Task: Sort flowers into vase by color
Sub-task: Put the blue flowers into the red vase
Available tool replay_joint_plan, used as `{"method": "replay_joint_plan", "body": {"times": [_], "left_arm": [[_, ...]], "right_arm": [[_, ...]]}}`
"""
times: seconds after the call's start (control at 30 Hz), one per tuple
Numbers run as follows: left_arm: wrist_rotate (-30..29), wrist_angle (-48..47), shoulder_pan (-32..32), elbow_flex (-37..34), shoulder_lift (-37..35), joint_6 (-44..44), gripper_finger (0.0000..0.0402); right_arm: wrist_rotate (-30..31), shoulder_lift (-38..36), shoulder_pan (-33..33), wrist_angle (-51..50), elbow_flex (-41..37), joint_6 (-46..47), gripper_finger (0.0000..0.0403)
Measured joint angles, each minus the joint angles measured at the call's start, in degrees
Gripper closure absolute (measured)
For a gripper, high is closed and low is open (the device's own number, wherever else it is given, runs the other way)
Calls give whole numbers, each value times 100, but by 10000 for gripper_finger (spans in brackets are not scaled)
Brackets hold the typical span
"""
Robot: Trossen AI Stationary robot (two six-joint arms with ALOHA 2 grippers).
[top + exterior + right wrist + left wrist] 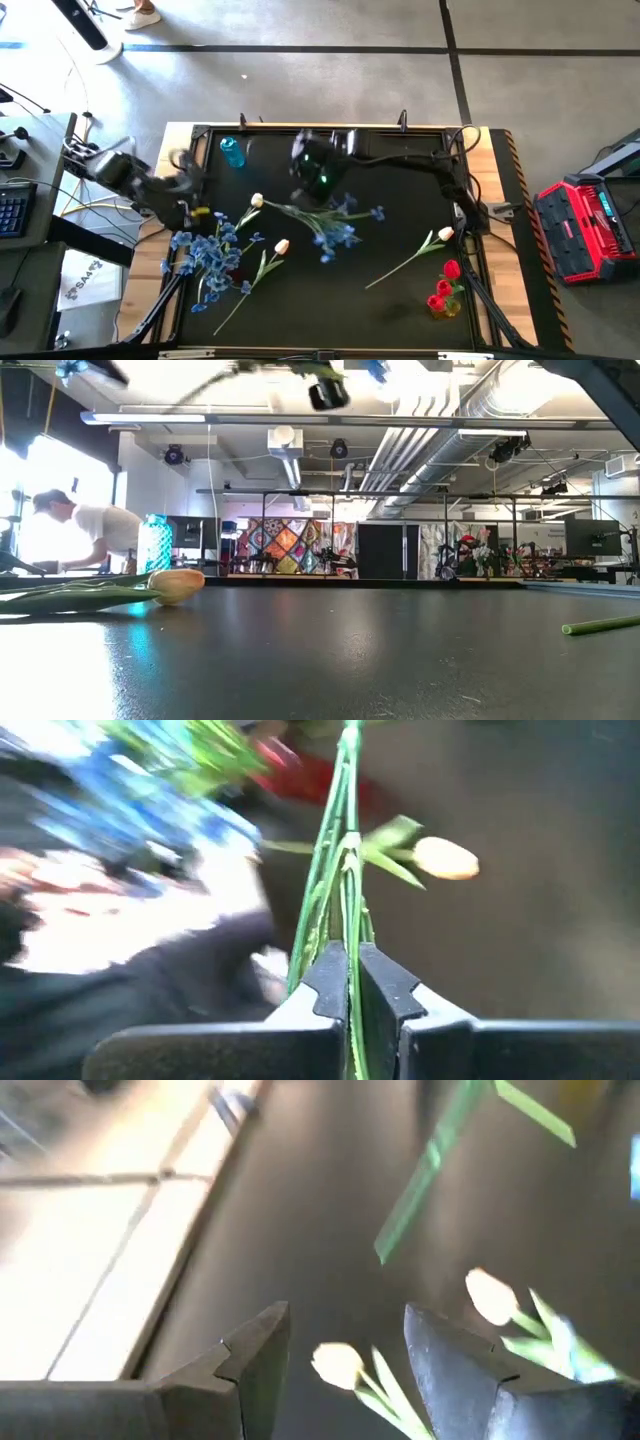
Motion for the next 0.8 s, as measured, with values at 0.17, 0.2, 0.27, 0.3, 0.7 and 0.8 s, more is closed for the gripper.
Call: {"method": "replay_joint_plan", "body": {"times": [0.17,0.2,0.27,0.3,0.7,0.8], "left_arm": [[-298,79,234,981,236,254,218],[-224,85,296,1142,332,304,218],[-71,79,403,1378,527,492,218],[14,79,444,1481,637,609,218],[522,54,719,2033,1913,1958,218],[410,-10,769,2072,2015,1860,218]], "right_arm": [[-939,-32,-163,1921,-26,1331,403],[-1037,-32,-167,2333,-26,1576,403],[-1053,-43,-162,2930,-56,1951,403],[-1049,-48,-174,3100,-88,2074,403],[-634,-43,-225,3255,-155,2023,403],[-630,-43,-233,3292,-155,2017,403]]}}
